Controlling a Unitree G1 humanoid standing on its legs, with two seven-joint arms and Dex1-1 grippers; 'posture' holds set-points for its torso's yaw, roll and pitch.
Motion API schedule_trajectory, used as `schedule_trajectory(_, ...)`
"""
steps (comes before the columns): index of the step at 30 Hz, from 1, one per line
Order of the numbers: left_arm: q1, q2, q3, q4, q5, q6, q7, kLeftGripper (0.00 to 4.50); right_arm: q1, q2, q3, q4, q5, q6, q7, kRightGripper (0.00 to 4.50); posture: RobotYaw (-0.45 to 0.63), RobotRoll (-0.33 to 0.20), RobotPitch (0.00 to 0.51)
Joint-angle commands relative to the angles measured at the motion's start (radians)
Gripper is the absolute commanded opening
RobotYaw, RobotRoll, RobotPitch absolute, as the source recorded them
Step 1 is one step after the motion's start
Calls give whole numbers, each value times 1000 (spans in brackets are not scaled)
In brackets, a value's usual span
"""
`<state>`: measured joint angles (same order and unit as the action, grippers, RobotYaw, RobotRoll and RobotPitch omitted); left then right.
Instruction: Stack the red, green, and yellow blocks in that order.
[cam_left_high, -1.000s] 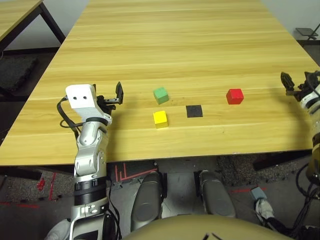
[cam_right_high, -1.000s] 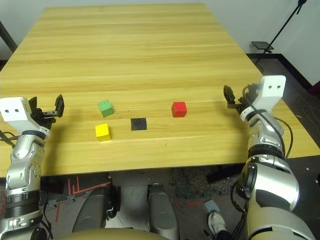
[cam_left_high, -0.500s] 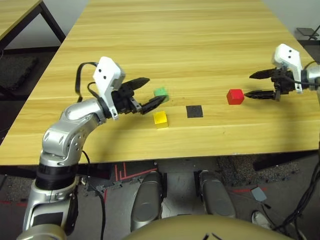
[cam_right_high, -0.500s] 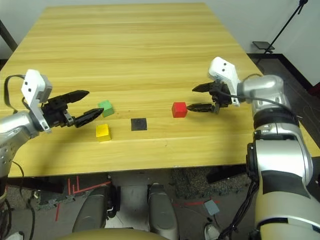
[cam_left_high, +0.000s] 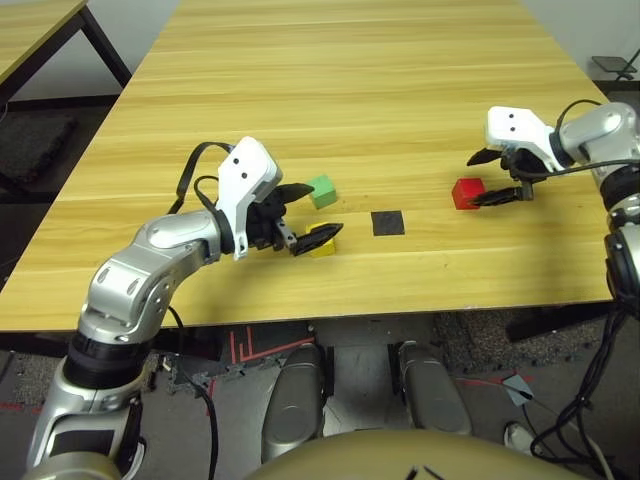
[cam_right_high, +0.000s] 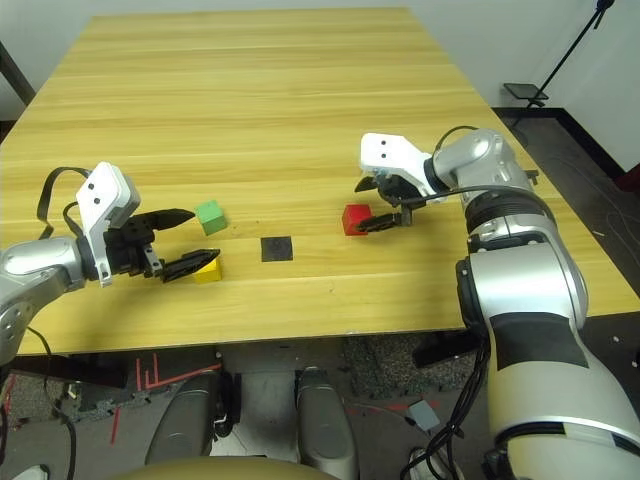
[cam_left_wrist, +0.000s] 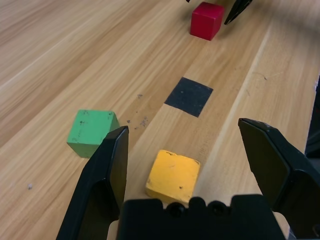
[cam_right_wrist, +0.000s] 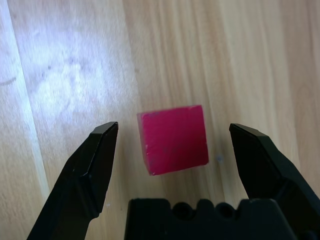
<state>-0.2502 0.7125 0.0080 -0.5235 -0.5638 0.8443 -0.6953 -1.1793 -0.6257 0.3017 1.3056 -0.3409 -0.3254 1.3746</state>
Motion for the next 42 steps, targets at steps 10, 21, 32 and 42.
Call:
schedule_trajectory(10, 51, -4, 40, -93, -47, 69, 59, 4500, 8, 48, 32, 33, -68, -13, -134, 3208, 508, -169, 80)
schedule_trajectory(21, 43, -4, 32, -118, -67, 99, 88, 4500, -62, 135, -16, -43, 15, 94, 94, 2046, 511, -191, 87)
schedule_trajectory(32, -22, -19, -14, -73, -61, 119, 95, 4500, -10, 282, 85, -356, -7, 380, 123, 2046, 513, -230, 85)
schedule_trajectory(42, -33, -21, -7, -66, -61, 124, 109, 4500, 89, 262, 153, -620, -16, 577, 150, 2046, 525, -237, 98)
